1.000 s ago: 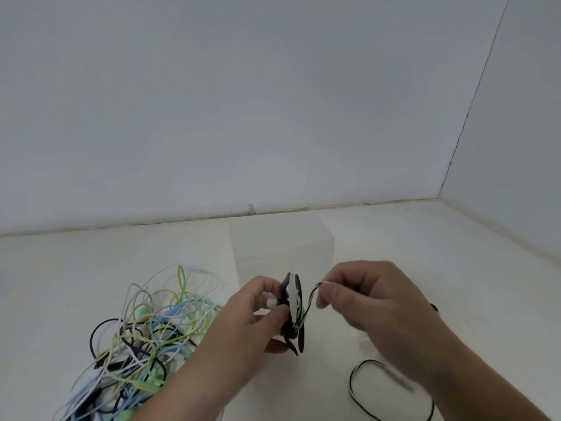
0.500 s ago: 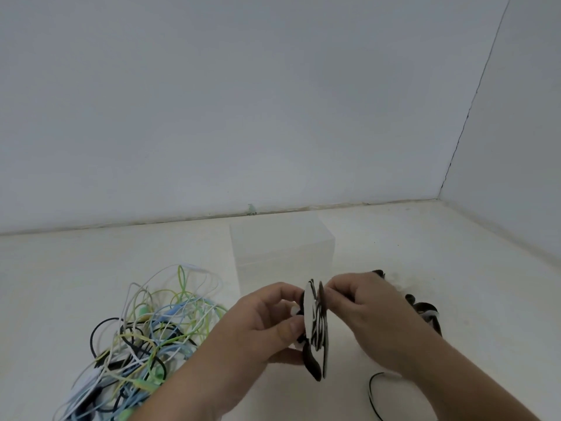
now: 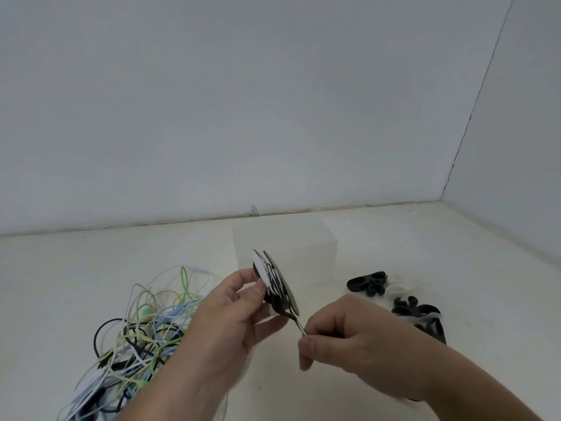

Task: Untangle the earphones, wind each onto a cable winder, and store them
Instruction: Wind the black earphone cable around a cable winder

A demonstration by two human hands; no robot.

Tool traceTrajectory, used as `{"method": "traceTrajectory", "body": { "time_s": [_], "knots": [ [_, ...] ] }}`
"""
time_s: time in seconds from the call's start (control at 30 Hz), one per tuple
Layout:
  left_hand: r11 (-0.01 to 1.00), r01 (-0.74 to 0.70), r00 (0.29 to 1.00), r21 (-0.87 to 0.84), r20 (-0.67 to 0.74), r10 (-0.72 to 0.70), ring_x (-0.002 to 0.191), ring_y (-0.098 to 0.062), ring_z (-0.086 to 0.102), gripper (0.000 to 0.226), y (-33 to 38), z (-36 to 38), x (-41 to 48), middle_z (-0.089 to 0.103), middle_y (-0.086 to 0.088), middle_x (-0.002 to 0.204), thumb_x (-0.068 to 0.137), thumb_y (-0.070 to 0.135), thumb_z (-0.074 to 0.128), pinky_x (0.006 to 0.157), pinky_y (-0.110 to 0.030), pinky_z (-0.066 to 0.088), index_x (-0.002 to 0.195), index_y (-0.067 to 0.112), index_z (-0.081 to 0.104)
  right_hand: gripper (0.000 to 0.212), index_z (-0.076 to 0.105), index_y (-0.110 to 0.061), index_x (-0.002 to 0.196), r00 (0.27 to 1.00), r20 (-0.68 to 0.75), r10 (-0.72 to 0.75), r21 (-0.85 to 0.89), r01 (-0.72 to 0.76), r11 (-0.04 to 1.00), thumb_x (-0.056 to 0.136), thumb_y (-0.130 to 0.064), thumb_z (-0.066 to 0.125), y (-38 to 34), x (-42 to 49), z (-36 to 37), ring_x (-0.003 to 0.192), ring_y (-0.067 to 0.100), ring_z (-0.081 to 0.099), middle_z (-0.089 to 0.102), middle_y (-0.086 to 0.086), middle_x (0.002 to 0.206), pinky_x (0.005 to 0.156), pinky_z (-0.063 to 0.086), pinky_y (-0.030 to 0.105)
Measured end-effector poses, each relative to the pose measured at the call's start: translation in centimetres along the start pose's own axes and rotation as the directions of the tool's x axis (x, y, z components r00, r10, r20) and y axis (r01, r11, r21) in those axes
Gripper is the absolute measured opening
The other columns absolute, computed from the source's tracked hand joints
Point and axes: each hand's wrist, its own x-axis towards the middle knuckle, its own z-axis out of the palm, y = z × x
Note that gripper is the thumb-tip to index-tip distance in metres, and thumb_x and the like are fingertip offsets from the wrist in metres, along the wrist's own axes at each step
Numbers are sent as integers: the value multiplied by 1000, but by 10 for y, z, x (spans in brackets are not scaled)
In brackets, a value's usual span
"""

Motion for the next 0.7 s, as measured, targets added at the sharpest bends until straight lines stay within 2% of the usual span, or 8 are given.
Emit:
{"method": "traceTrajectory", "body": {
  "time_s": [0.1, 0.23, 0.33, 0.43, 0.47, 0.53, 0.6, 0.7],
  "knots": [
    [998, 36, 999, 55, 37, -38, 70, -29, 66, 32, -2, 1, -1, 69, -23, 88, 81, 20, 62, 67, -39, 58, 107, 1, 61, 27, 75, -19, 78, 998, -30, -47, 20, 48, 999, 96, -34, 61, 0, 0, -1, 53, 15, 29, 31, -1, 54, 53, 26, 27],
    [998, 66, 998, 1, 23, -66, 56, -18, 62, 29, 1, 4, -3, 66, -21, 85, 78, 19, 61, 47, -29, 53, 101, 1, 63, 32, 72, -15, 69, 995, -91, -47, 102, 57, 993, 89, -36, 61, 3, -1, -2, 57, 31, 27, 32, 8, 56, 56, 24, 35],
    [998, 64, 998, -7, 11, -64, 54, -17, 59, 28, 0, 4, -2, 63, -22, 83, 79, 18, 60, 48, -30, 54, 101, -1, 62, 33, 69, -11, 66, 997, -63, -44, 153, 53, 987, 86, -36, 58, 3, -1, -2, 57, 29, 28, 36, 11, 58, 57, 25, 37],
    [978, -12, 1000, 210, -22, 17, 71, -25, 61, 12, -7, 2, -1, 60, -27, 87, 91, 11, 61, 59, -35, 57, 101, 4, 63, 30, 70, -11, 71, 996, -51, -66, 177, 74, 981, 89, -32, 58, 3, 1, 0, 54, 22, 31, 38, 8, 57, 52, 26, 29],
    [955, -48, 998, 292, -16, 55, 75, -27, 62, 7, -9, 2, -2, 60, -27, 89, 94, 8, 60, 62, -36, 58, 99, 9, 65, 29, 70, -12, 72, 994, -81, -70, 182, 84, 980, 88, -32, 58, 3, 1, 0, 52, 18, 32, 38, 3, 55, 51, 27, 25],
    [908, -103, 995, 407, 30, 100, 76, -23, 66, 11, -10, 1, -3, 65, -19, 89, 95, 8, 61, 65, -37, 58, 94, 17, 68, 26, 71, -12, 74, 983, -170, -67, 211, 103, 972, 85, -33, 59, 4, 1, 0, 49, 12, 31, 37, -4, 52, 49, 26, 22],
    [888, -123, 992, 444, 88, 94, 75, -19, 68, 13, -8, 2, -4, 69, -10, 86, 94, 7, 61, 65, -36, 58, 96, 18, 68, 24, 71, -13, 73, 964, -259, -57, 269, 129, 955, 83, -31, 60, 5, 1, 0, 49, 13, 28, 35, -1, 53, 48, 25, 23],
    [861, -134, 986, 491, 153, 66, 77, -23, 67, 16, -9, 2, -3, 66, -19, 97, 90, 6, 67, 64, -35, 57, 93, 21, 69, 19, 69, -12, 67, 923, -384, -33, 364, 184, 913, 79, -24, 61, 5, 2, -2, 48, 16, 26, 34, 8, 55, 45, 23, 21]
  ]
}}
